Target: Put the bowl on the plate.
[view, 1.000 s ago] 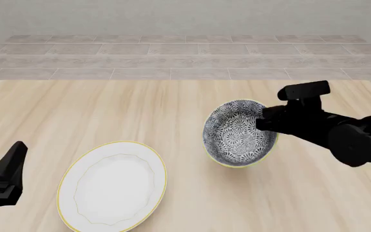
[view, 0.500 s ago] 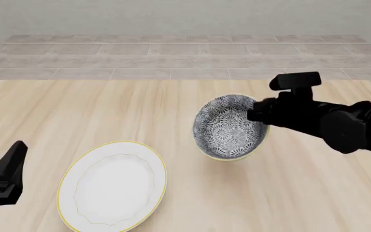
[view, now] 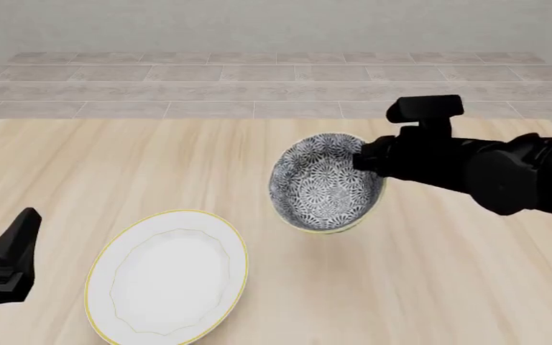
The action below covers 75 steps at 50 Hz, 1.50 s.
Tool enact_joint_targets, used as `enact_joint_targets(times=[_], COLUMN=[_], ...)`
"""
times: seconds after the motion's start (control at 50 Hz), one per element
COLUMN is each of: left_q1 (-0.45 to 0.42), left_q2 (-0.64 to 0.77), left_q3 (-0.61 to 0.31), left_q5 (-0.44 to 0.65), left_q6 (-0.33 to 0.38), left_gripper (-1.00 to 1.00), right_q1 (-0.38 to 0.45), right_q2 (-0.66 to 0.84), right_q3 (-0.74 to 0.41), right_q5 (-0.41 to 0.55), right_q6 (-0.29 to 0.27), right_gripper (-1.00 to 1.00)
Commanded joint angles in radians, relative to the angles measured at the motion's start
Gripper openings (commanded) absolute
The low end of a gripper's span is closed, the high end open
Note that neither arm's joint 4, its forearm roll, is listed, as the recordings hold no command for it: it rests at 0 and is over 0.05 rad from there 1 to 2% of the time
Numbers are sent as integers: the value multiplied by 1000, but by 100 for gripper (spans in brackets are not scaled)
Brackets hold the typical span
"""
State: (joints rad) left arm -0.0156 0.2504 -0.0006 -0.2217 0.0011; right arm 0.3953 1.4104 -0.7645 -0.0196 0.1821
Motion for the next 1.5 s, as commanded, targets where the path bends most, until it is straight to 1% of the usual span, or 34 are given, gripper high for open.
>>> enact_joint_targets(times=[0.02,0.2,0.32,0.66,1.06,1.5], left_q1=[1,1,1,7,8,12], left_q2=[6,-4,-3,-3,16,5], left_q3=[0,0,0,0,0,0], left_q5=[-7,1,-1,1,-17,-10], left_q6=[1,2,2,0,-3,-6], left_gripper=[100,100,100,100,100,100], right_q1=[32,48,74,124,185,256], right_q2=[14,20,18,34,39,50], right_q3=[-37,-51,-70,-104,-129,-152], right_q5=[23,33,52,70,89,99], right_q6=[28,38,64,107,134,171], right_gripper=[-100,-100,-100,-100,-100,-100])
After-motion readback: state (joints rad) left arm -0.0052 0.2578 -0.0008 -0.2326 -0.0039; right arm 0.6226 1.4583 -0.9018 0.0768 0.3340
